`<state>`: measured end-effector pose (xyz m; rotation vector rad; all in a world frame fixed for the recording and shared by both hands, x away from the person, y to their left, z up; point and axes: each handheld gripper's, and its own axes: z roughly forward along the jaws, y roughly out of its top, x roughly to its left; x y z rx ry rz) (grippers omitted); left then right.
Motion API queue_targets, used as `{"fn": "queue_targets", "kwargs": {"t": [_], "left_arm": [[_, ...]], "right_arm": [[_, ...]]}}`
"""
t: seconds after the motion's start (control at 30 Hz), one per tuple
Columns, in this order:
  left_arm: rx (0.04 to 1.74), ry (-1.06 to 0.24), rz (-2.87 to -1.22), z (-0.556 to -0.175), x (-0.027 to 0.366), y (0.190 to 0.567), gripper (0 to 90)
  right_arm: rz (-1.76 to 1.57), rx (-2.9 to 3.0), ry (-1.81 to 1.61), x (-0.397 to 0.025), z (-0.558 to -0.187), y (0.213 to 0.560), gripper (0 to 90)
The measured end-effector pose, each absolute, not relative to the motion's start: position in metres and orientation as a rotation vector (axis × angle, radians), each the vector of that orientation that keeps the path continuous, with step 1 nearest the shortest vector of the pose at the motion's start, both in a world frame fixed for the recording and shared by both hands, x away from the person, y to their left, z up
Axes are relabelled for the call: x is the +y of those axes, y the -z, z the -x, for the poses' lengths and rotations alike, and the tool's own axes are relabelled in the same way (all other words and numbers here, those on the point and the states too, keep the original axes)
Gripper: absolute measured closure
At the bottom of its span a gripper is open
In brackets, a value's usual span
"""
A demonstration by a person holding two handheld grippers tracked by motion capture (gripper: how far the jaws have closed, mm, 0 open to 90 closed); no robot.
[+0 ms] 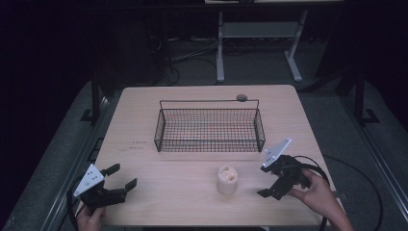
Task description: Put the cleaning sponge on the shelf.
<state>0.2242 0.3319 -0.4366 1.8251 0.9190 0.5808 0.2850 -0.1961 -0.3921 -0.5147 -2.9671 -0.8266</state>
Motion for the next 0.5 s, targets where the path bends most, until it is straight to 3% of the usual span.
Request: {"fn": "queue_targets", "kwargs": {"t": [0.5], "left_arm": [[0.917,-0.579,-1.826,-0.224,0.331,0.436,13.9]], "right_arm": [[0.449,-2.967,0.795,-0.179,-0.29,0.384,14.6]]}}
